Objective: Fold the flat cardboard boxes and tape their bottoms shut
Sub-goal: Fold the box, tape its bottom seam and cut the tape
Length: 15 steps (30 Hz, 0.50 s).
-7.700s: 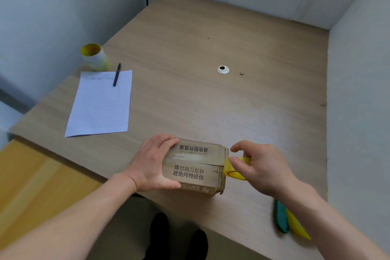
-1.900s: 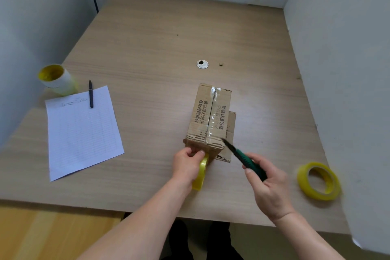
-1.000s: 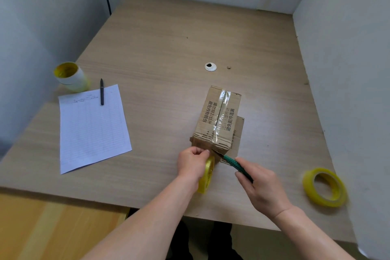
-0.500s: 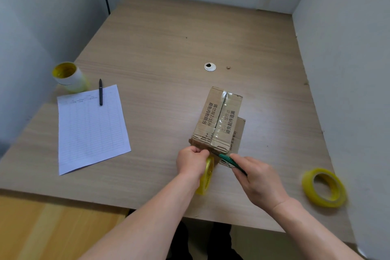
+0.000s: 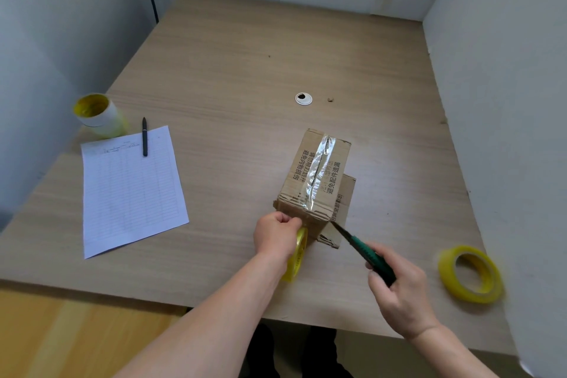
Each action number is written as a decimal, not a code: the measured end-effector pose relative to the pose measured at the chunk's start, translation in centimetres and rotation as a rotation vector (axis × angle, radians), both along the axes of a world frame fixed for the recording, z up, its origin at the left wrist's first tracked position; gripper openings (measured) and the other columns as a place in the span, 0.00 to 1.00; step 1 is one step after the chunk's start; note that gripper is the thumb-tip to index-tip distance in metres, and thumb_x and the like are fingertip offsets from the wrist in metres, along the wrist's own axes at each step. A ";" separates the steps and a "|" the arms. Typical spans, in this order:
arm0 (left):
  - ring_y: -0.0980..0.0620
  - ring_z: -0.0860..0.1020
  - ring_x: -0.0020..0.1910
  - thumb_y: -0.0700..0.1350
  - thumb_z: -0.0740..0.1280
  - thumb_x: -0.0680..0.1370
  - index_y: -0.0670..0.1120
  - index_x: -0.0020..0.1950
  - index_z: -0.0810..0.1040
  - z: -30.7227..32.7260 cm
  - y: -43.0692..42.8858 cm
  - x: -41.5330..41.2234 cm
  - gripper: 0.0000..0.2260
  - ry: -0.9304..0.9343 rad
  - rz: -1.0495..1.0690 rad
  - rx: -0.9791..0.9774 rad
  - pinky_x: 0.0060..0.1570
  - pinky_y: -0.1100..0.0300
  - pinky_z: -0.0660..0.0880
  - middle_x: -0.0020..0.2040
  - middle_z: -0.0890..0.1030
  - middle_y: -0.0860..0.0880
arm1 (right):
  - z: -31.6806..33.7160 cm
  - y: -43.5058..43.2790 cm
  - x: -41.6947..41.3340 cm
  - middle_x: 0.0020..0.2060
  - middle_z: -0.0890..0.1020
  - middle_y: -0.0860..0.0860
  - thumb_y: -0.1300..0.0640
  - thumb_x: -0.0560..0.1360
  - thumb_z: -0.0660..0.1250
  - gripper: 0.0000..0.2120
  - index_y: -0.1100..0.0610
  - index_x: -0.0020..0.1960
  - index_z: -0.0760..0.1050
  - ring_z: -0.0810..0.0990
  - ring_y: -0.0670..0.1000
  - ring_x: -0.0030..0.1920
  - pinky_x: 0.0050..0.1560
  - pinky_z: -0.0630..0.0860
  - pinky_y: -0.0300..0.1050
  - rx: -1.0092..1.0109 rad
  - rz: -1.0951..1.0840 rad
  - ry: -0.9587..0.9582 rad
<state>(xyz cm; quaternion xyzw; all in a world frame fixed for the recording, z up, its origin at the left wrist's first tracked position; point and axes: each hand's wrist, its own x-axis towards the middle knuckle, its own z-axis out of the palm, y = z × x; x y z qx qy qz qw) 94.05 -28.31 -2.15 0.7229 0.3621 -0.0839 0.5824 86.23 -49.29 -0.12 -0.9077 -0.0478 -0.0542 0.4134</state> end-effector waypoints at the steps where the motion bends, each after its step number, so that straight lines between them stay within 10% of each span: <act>1: 0.48 0.71 0.29 0.43 0.74 0.68 0.46 0.27 0.73 -0.1 0.0 0.0 0.13 -0.001 0.003 -0.003 0.34 0.58 0.69 0.25 0.73 0.51 | -0.4 -0.1 -0.4 0.46 0.82 0.38 0.56 0.72 0.65 0.18 0.53 0.61 0.79 0.80 0.40 0.46 0.47 0.72 0.29 -0.013 -0.035 -0.004; 5: 0.47 0.72 0.30 0.43 0.74 0.68 0.46 0.28 0.74 -0.4 -0.3 0.0 0.12 0.001 0.002 -0.007 0.35 0.57 0.71 0.26 0.75 0.50 | -2.2 -0.6 -1.0 0.54 0.83 0.50 0.51 0.76 0.61 0.25 0.57 0.72 0.72 0.80 0.50 0.53 0.54 0.73 0.41 -0.006 -0.198 0.102; 15: 0.47 0.74 0.32 0.43 0.74 0.68 0.46 0.28 0.75 -0.3 -0.5 -0.1 0.11 -0.010 -0.005 0.022 0.38 0.52 0.76 0.28 0.77 0.49 | -4.4 0.1 0.3 0.32 0.76 0.50 0.59 0.80 0.64 0.15 0.49 0.65 0.74 0.73 0.50 0.31 0.34 0.72 0.49 0.330 -0.431 0.321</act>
